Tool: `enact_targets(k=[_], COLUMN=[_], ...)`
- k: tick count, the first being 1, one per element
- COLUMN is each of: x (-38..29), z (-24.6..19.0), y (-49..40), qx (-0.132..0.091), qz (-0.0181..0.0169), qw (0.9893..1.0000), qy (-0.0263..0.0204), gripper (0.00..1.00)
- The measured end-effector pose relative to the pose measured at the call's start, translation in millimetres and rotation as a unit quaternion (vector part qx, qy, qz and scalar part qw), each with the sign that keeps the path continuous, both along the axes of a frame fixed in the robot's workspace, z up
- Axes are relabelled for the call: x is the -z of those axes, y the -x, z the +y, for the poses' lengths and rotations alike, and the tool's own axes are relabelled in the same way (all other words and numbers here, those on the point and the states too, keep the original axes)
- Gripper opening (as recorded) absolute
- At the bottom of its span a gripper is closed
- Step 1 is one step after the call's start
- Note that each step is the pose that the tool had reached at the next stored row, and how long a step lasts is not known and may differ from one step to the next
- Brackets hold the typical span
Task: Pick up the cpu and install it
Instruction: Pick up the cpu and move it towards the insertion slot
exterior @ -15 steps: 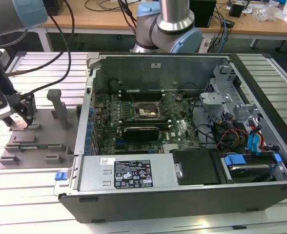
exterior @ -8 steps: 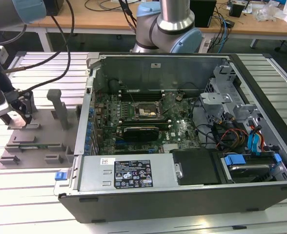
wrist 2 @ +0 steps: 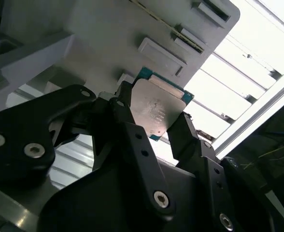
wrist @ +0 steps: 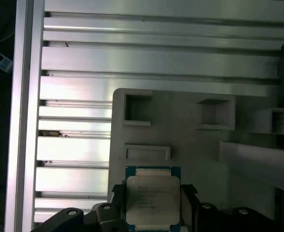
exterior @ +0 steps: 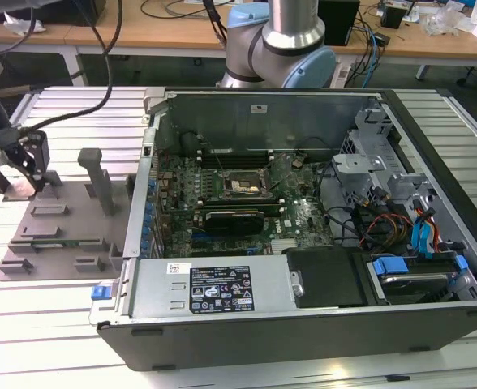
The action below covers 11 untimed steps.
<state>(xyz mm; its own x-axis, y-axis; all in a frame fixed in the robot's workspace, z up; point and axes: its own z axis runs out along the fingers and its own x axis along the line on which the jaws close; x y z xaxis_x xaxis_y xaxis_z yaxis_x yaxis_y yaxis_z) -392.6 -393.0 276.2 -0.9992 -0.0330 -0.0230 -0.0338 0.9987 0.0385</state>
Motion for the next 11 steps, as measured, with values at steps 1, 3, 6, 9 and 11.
enact_targets(k=[1,3,6,9,11], x=[-4.3,-14.0,-27.0,-52.4,-59.8], z=[0.0,0.0,0.0,0.0,0.0], y=[-0.2,-0.6,-1.1,-2.1,-2.4], qx=[0.0,0.0,0.0,0.0,0.0], qz=[0.0,0.0,0.0,-0.0001,0.0], qw=[1.0,1.0,1.0,1.0,1.0], qy=[0.0,0.0,0.0,0.0,0.0], gripper=[0.55,0.55,0.55,0.55,0.55])
